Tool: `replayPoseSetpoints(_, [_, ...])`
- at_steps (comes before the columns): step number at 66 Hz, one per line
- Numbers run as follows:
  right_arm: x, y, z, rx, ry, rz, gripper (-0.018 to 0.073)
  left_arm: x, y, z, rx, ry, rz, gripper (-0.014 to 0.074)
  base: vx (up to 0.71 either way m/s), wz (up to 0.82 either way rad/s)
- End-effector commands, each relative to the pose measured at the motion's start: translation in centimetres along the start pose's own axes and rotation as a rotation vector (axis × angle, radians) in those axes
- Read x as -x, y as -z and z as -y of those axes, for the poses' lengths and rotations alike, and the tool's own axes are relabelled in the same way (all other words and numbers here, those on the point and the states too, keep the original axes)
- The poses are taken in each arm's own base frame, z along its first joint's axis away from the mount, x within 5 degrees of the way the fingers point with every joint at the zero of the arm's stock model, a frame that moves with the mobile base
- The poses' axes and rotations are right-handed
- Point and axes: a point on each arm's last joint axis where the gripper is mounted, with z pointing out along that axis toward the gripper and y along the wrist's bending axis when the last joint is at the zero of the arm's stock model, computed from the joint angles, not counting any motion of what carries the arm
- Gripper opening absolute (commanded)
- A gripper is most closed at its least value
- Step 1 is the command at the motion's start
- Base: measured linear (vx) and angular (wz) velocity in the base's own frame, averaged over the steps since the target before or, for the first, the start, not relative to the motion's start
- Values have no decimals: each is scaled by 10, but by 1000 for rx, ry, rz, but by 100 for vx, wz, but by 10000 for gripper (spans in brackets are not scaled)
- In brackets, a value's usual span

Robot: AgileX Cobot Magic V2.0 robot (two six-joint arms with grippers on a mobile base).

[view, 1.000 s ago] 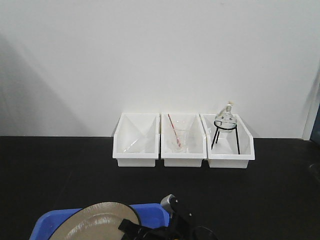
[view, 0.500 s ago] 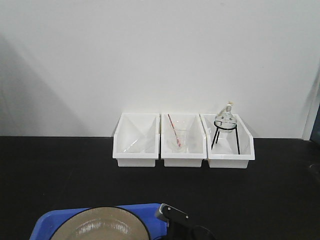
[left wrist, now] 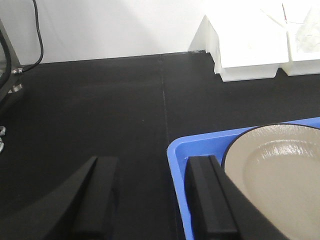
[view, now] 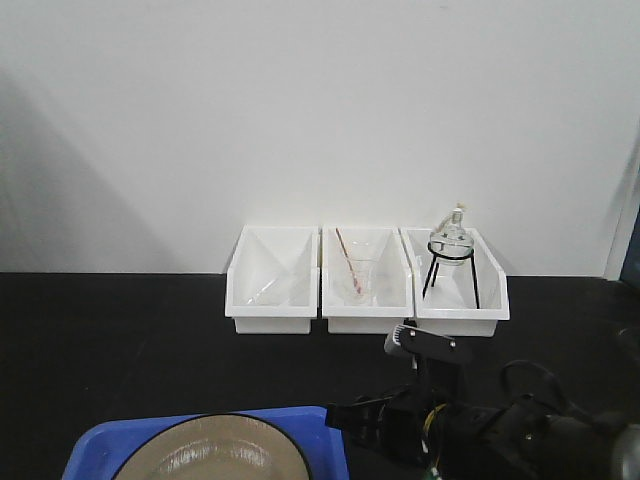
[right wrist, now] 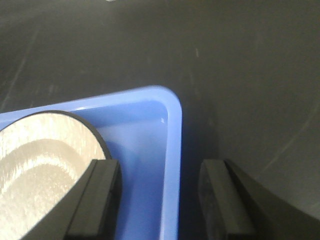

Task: Place disk in tray to left cabinet
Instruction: 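Release the plate and grasp the blue tray's rims with both grippers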

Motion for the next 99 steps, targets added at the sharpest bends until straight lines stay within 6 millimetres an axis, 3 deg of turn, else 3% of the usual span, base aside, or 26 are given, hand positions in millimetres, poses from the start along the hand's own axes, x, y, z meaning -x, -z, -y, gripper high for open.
replayPoseSetpoints(1, [29, 27, -10, 5, 152, 73, 428, 17, 2, -2, 15, 15, 93, 440, 0, 0])
replayPoseSetpoints(12, [43, 42, -3, -240, 263, -204, 428, 17, -6, -1, -16, 14, -61, 454, 0, 0])
replayPoseSetpoints(28, [65, 41, -16, -182, 297, -109, 428, 37, -54, 5, -119, 184, -336, 459, 0, 0])
replayPoseSetpoints(41, [53, 24, -17, -137, 187, -203, 412, 42, -102, 6, -146, 221, -466, 459, 0, 0])
replayPoseSetpoints(48, [49, 6, -5, -113, 154, -338, 411, 40, -123, 6, -144, 224, -501, 459, 0, 0])
replayPoseSetpoints(55, [57, -11, 12, -53, 57, -368, 411, 36, -137, 6, -141, 223, -529, 459, 0, 0])
replayPoseSetpoints(60, [64, -21, 25, -11, 14, -366, 411, 30, -144, 6, -140, 220, -550, 459, 0, 0])
replayPoseSetpoints(68, [62, -33, 28, 40, 55, -390, 411, 19, -157, 7, -151, 183, -591, 459, 0, 0])
replayPoseSetpoints(80, [45, -51, 17, 85, 74, -437, 411, 6, -171, 9, -148, 214, -625, 459, 0, 0])
replayPoseSetpoints(99, [25, -65, 1, 105, 129, -489, 411, 0, -179, 9, -141, 229, -632, 459, 0, 0])
